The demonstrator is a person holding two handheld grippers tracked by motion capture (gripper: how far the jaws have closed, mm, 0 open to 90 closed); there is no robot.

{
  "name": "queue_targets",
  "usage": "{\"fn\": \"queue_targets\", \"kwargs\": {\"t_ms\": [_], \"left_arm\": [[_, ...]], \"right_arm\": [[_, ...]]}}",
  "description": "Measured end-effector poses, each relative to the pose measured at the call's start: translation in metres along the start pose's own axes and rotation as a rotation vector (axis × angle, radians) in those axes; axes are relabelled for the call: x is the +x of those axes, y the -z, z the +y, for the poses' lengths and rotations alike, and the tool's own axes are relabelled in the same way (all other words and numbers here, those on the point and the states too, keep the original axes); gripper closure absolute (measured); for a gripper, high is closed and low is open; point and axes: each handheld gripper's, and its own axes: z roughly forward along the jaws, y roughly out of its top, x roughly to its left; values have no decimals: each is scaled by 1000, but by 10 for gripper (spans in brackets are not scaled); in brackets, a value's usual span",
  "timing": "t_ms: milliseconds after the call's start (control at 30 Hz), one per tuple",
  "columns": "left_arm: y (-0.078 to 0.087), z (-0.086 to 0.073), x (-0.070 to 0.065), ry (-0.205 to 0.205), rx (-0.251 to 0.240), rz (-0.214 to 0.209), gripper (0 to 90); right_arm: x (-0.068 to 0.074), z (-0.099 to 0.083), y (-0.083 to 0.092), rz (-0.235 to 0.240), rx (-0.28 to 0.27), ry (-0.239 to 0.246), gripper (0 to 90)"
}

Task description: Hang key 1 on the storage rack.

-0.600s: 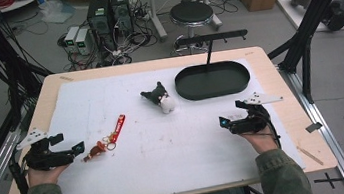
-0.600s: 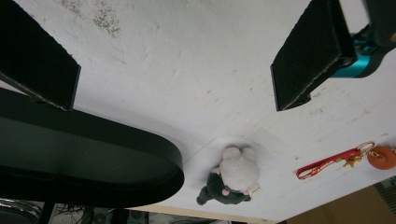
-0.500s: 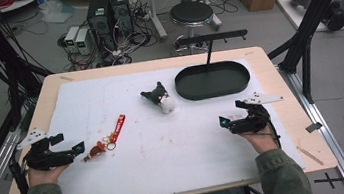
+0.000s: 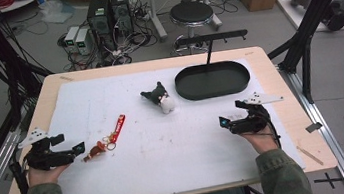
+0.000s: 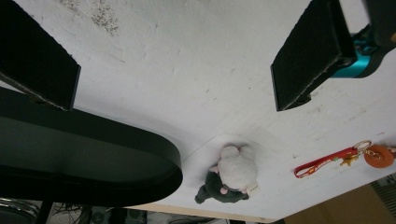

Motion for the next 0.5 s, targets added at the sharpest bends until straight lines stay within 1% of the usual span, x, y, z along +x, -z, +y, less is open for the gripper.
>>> {"fn": "queue_targets", "kwargs": {"t_ms": [167, 200, 367, 500], "left_arm": [[-1, 0, -1, -1, 9, -4, 23], [-2, 0, -1, 7, 11, -7, 23], [-4, 3, -5, 10, 37, -13, 23], [-6, 10, -11, -12, 50, -25, 23]], "right_arm": [[0, 0, 0, 1, 4, -2, 4], [0, 0, 0, 0, 6, -4, 4], [1, 0, -1, 2, 9, -1, 4], [0, 0, -1, -4, 11, 0, 4]]}}
